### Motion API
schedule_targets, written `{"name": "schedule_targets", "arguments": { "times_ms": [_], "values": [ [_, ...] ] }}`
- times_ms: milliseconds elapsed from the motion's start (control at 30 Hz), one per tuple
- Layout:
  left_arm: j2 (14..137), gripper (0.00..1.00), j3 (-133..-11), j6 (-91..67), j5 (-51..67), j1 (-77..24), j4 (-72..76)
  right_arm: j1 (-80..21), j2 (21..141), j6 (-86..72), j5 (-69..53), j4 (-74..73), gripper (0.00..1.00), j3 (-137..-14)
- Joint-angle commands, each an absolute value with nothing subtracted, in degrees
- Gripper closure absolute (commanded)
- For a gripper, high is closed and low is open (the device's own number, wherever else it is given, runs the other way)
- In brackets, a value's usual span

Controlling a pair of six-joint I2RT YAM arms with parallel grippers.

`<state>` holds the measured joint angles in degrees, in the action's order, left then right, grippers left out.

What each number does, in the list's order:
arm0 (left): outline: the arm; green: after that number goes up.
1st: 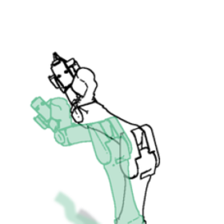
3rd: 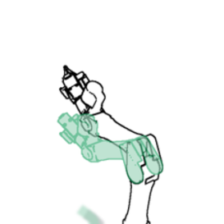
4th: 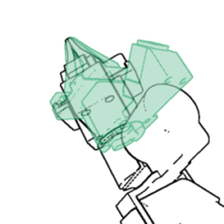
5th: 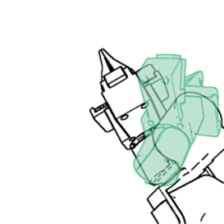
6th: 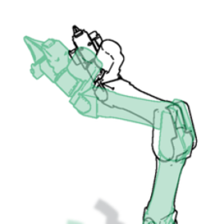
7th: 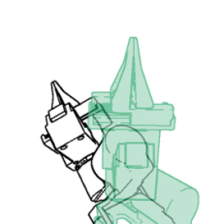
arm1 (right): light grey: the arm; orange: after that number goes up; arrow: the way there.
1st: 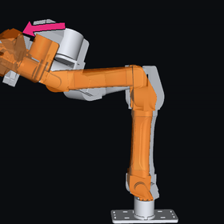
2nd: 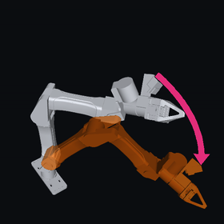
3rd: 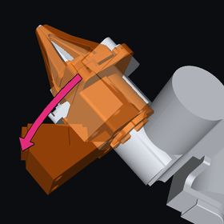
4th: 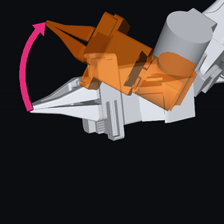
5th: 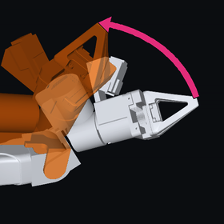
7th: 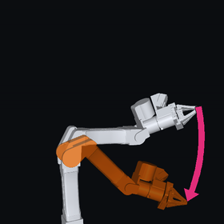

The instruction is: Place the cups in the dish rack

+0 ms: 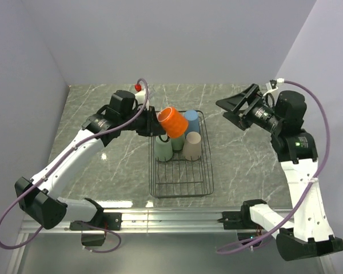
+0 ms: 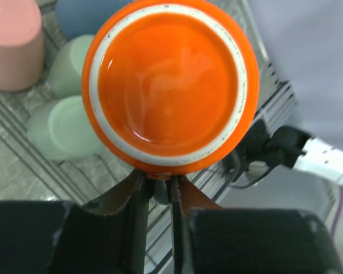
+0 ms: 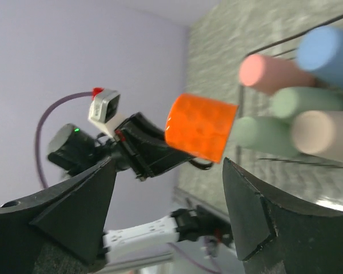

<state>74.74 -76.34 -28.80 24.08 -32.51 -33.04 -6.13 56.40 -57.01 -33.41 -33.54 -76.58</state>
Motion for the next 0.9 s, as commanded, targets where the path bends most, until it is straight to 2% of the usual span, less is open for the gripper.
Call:
{"name": "schedule_targets", "arguments": {
  "times_ms": [0, 167, 300, 567, 867],
  "values": [
    [72.77, 1.0, -78.04, -21.89, 24.17, -34.18, -31.89, -4.22, 57.56, -44.04, -24.81, -51.22, 0.18, -83.13],
    [75.84, 1.0, -80.5, -16.79, 25.31, -41.65, -36.03, -1.58, 57.4, -44.9, -25.31, -52.48, 0.2, -80.08],
    [77.17, 1.0, -81.3, -16.09, 31.44, -45.25, -38.14, -1.49, 56.25, -47.19, -26.46, -50.54, 0.22, -77.17],
    [81.47, 1.0, -82.27, -9.85, 34.89, -48.25, -48.69, -1.23, 54.4, -47.72, -25.66, -51.24, 0.24, -73.04],
    [83.41, 1.0, -79.28, -6.68, 42.52, -48.43, -47.47, -1.32, 52.91, -48.78, -25.75, -50.89, 0.26, -69.44]
  ]
}}
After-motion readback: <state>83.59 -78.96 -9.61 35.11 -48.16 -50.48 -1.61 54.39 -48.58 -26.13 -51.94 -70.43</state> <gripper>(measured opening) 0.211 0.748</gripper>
